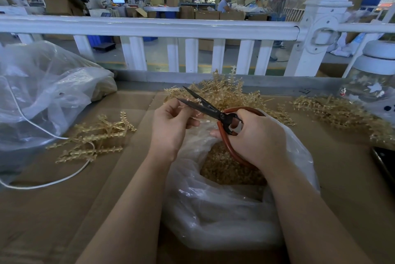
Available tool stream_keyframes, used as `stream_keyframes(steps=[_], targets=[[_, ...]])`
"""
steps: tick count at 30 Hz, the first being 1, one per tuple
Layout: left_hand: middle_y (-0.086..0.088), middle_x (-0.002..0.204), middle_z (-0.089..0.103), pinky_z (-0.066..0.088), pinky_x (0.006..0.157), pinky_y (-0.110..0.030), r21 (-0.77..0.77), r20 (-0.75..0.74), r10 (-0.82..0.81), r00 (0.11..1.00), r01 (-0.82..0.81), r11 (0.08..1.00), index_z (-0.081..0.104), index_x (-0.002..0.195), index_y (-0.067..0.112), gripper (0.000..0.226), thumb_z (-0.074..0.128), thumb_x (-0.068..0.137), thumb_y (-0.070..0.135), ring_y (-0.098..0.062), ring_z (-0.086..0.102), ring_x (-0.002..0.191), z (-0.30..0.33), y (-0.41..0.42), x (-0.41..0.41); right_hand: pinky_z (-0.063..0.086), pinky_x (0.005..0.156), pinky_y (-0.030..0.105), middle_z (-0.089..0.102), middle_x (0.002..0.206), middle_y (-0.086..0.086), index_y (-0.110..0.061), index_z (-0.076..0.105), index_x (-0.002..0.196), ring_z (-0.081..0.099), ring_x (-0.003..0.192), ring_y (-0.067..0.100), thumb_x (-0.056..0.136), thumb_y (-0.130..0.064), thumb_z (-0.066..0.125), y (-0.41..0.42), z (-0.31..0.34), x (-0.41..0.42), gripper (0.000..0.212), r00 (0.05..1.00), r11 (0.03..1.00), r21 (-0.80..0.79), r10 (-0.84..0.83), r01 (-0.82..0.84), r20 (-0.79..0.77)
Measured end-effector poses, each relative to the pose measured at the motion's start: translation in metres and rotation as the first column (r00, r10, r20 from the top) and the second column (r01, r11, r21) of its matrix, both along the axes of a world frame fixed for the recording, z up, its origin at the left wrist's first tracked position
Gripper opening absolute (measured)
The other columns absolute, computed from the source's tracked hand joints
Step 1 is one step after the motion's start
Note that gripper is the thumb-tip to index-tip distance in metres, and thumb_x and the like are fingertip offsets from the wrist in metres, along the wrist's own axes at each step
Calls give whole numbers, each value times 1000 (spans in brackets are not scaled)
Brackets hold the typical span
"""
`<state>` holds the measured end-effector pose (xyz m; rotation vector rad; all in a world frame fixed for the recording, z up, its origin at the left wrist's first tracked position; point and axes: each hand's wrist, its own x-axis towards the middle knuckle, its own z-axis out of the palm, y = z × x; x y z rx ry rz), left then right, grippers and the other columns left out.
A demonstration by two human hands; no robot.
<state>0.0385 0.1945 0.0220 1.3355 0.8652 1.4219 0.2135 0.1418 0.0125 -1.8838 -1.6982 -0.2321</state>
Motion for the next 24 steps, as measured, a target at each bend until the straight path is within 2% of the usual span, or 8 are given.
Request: stream_keyframes(steps=[4,8,11,14,18,24], targets=[[-2,65,68,47,56,-18,-37,36,0,999,1,999,70,79,6,19,59,92,-2,-10,56,53,1,-1,4,34,49,18,48,64,-26,-35,59,86,44,59,-8,70,-91,46,1,0,0,60,1000,1000,-15,4,-5,-17],[-2,62,65,43,56,-18,-120,166,-79,983,99,988,70,65,14,32,57,91,-2,-10,54,54,2,-4,5,32,52,15,46,69,-28,-38,59,90,40,61,-7,66,-93,42,1,0,-3,63,999,1000,-19,17,-18,-45],[-1,64,66,43,55,-17,-155,201,-119,972,151,976,71,63,18,37,57,92,2,-9,56,56,3,-5,5,30,53,14,49,73,-26,-37,59,92,43,64,-4,67,-93,44,2,1,-3,63,999,1000,-21,15,-16,-37],[1,66,68,41,58,-20,-187,195,-121,973,158,969,72,65,19,36,55,92,3,-9,58,60,3,-4,5,30,53,16,53,77,-24,-36,59,91,46,69,-1,66,-94,42,2,0,-3,65,999,1000,-22,14,-15,-37],[2,67,68,39,62,-23,-204,184,-123,975,160,966,69,76,13,25,53,92,3,-9,59,62,2,-4,4,30,52,18,48,69,-25,-36,53,83,43,65,-8,62,-96,37,1,1,-4,65,998,1000,-6,30,-30,-58],[2,68,69,39,62,-22,-218,190,-137,972,178,960,69,81,11,23,52,93,2,-8,61,62,2,-3,3,30,50,15,49,67,-26,-35,58,84,40,61,-11,66,-94,41,1,0,-5,64,999,1000,19,21,-20,-41]])
